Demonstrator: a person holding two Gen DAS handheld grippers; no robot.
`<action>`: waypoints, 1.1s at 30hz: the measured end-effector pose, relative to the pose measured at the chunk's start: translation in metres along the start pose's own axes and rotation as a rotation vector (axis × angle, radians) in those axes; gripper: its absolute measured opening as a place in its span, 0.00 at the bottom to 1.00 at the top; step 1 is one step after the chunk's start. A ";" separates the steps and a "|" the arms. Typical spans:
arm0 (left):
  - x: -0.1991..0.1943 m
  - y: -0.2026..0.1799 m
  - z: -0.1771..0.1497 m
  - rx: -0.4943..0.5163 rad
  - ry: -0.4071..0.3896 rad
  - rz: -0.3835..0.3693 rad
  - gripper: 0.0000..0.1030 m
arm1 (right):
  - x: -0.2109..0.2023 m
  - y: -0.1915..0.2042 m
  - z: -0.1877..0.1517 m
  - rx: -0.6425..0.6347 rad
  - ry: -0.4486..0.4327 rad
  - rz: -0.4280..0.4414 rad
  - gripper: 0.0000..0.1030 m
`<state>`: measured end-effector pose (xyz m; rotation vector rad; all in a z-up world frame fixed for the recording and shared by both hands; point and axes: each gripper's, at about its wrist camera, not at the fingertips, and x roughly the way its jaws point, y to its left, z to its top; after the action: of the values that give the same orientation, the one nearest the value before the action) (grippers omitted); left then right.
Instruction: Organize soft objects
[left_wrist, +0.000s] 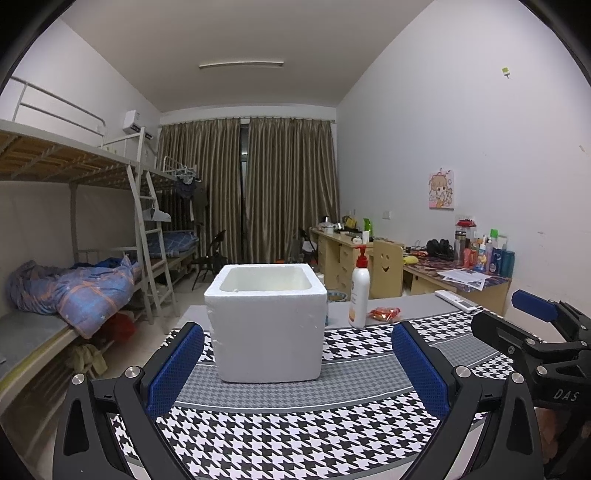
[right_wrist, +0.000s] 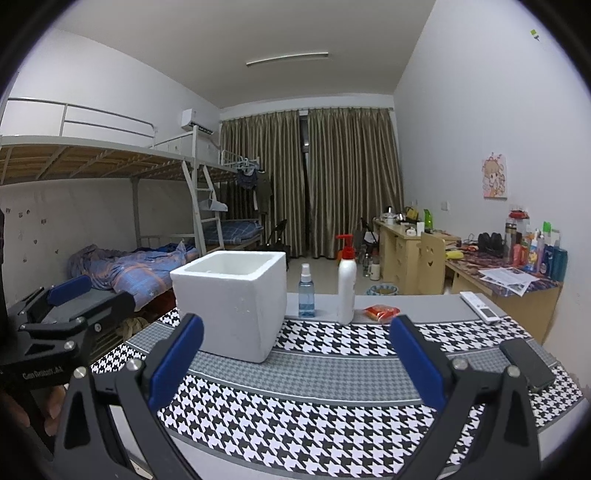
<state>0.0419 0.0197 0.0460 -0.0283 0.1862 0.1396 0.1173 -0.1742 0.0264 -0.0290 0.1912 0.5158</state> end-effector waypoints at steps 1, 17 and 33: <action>0.001 -0.001 0.000 0.000 0.001 -0.001 0.99 | 0.000 -0.001 -0.001 0.005 -0.001 -0.003 0.99; 0.005 0.002 -0.013 -0.025 0.022 0.000 0.99 | -0.003 -0.003 -0.016 0.025 0.011 -0.016 0.99; -0.007 0.000 -0.031 -0.019 -0.004 0.071 0.99 | -0.004 0.004 -0.032 0.022 0.021 -0.022 0.99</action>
<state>0.0295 0.0179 0.0172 -0.0407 0.1822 0.2118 0.1064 -0.1754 -0.0046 -0.0157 0.2172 0.4914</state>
